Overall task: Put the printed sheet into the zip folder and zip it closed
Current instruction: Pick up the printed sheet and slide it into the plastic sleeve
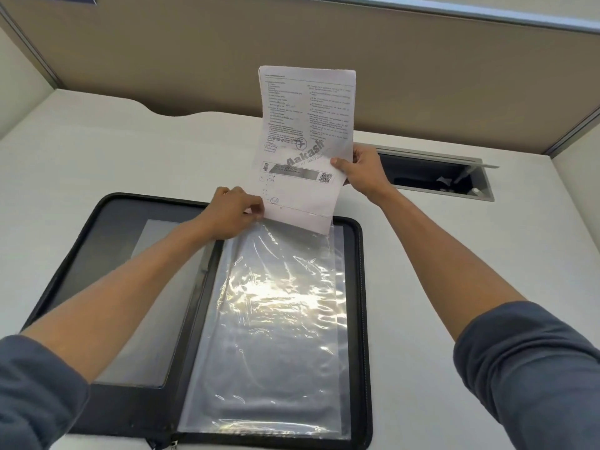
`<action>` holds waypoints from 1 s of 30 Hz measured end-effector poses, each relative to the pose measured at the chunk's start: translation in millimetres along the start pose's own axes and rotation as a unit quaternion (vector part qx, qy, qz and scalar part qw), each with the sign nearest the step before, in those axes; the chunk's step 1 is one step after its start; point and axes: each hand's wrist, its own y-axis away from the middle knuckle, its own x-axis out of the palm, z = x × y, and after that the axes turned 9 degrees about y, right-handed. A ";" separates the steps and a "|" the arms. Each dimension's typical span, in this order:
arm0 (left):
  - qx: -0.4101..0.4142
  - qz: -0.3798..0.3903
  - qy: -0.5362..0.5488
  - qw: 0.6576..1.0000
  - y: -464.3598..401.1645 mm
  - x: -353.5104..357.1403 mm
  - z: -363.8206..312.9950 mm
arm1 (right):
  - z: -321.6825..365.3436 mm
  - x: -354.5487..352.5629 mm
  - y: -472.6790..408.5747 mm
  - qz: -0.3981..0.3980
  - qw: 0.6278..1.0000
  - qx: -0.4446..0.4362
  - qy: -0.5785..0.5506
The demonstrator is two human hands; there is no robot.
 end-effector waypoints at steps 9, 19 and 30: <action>-0.066 0.067 0.065 0.993 -4.1 -16.9 -3.2 | -1.8 0.1 -3.8 0.024 0.999 0.004 -0.031; -0.089 0.105 0.080 0.987 -7.7 -28.9 -9.0 | 1.2 -0.8 -8.6 0.064 0.998 -0.002 -0.028; -0.061 0.150 0.167 0.973 -11.1 -34.2 -7.9 | 4.4 -3.4 -18.7 0.067 0.993 0.030 -0.093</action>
